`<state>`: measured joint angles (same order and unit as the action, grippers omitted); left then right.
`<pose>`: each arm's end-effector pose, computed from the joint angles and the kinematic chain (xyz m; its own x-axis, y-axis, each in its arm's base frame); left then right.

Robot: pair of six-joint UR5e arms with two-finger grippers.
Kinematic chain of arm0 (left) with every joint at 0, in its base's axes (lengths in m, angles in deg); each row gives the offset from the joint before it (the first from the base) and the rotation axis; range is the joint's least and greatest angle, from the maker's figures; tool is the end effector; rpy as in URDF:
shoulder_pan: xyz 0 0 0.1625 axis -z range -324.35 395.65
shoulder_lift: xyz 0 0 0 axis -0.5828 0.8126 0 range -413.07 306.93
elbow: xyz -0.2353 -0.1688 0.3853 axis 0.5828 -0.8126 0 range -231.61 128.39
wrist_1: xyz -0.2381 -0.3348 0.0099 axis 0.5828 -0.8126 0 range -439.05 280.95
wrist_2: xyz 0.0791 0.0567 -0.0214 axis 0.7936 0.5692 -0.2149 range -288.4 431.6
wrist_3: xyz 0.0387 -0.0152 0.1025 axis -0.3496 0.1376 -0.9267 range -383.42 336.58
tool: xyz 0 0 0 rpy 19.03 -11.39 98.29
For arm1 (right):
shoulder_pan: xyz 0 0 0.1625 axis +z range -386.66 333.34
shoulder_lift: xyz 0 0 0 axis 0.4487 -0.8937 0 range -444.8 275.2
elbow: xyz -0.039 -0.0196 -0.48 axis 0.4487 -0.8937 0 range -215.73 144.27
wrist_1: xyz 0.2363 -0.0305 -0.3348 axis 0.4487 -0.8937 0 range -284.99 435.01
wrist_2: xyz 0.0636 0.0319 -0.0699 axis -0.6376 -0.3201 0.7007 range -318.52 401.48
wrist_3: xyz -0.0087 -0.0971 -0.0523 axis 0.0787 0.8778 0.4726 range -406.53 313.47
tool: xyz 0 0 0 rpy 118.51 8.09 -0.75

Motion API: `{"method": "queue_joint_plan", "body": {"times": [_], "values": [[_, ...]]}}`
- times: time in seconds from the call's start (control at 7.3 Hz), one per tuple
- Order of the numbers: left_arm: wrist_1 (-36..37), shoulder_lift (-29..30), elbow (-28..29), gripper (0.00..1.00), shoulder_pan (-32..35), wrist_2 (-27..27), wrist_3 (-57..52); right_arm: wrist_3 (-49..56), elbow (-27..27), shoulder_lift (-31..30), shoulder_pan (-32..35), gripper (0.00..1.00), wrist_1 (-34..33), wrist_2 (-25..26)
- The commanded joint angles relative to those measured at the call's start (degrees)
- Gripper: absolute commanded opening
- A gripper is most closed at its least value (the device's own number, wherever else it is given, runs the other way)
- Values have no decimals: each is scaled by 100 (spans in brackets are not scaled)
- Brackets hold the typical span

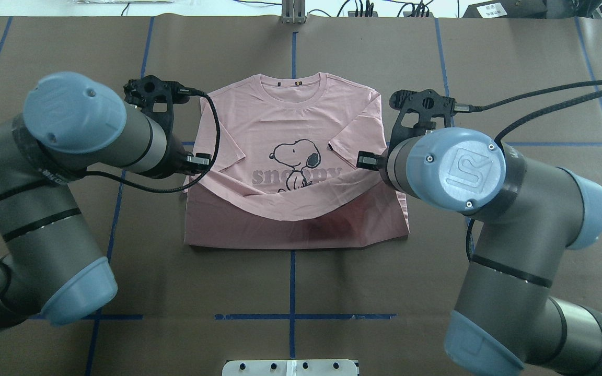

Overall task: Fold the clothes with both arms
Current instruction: 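Lift the hem with both grippers and fold it over onto the collar, then open both grippers at the collar and raise them off the shirt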

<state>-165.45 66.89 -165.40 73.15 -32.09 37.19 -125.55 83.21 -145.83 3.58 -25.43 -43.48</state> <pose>0.4242 -0.4606 0.2589 0.6625 0.0926 -0.7433 0.1402 0.9595 0.2445 -0.4365 -0.4200 0.2558 0.6795 0.1766 0.7121 -0.4362 0.8777 0.1985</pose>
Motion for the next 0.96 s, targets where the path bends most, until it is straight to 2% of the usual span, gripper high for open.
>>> {"method": "queue_joint_plan", "body": {"times": [0.0,0.27,0.41,0.68,0.82], "values": [[-271,351,758,0,563,7,-443,335,-720,108,612,0,559,-98],[-753,632,1558,0,863,7,-663,423,-1799,660,886,0,998,-134],[-1138,747,2049,0,934,7,-743,484,-2509,871,1009,0,1453,-151],[-2350,1168,3724,0,1039,16,-752,563,-4352,1538,1255,0,2559,-299],[-2782,1283,4298,0,1136,68,-761,703,-4988,1698,1422,0,2991,-414]]}}
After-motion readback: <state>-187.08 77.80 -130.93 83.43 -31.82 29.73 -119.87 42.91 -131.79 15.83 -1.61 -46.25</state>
